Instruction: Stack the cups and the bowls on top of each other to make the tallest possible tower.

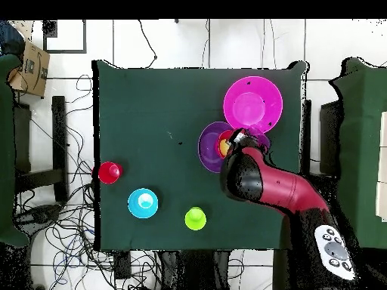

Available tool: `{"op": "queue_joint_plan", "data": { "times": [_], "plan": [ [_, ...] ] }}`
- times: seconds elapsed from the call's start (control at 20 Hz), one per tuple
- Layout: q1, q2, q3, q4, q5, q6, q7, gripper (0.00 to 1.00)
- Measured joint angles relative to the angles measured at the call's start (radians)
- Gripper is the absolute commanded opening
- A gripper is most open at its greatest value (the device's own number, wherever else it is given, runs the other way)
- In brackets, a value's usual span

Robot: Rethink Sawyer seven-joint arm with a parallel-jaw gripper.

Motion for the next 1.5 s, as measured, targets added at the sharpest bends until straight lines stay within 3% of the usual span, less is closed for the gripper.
{"op": "queue_joint_plan", "data": {
  "times": [0.55,1.5],
  "plan": [
    [-0.071,0.002,0.095,0.043,0.000,-0.038,0.000,0.00],
    [-0.272,0.010,0.398,0.121,-0.011,-0.042,0.000,0.00]
  ]
}}
